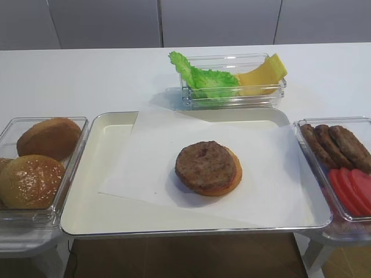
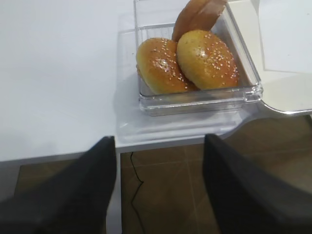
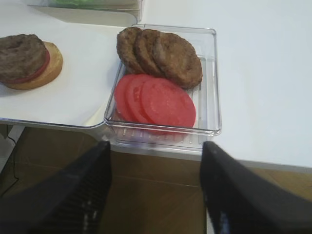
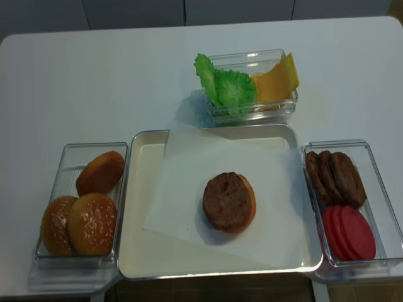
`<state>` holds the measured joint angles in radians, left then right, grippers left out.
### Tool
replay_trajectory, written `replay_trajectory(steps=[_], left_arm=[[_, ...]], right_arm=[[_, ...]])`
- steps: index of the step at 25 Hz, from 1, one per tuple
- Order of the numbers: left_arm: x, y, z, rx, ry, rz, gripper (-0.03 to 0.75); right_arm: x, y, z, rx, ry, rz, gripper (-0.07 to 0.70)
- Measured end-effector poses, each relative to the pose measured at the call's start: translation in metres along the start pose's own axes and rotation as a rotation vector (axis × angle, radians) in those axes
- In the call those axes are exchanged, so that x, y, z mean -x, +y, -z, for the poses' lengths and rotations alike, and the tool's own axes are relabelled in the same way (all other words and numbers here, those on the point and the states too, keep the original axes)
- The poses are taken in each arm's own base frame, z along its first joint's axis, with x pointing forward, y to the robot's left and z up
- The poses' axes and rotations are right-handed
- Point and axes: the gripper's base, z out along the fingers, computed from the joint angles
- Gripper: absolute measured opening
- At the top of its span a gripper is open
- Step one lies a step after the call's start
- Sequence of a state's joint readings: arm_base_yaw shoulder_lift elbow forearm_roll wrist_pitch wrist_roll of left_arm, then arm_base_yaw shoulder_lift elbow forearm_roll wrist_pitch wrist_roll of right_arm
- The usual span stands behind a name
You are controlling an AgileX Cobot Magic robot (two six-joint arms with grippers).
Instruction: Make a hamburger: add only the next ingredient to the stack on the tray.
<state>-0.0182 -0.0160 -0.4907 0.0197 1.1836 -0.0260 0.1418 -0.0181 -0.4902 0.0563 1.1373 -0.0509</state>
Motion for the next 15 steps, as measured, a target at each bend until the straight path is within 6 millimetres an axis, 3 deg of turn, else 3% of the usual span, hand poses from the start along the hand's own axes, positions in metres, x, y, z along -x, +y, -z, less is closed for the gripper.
replay_trajectory(steps=[15], left_arm=[[0.0000, 0.0000, 0.0000, 0.000, 0.000, 0.000, 0.419]], right_arm=[[0.0001, 0.0000, -0.0003, 0.000, -0.002, 0.000, 0.451]])
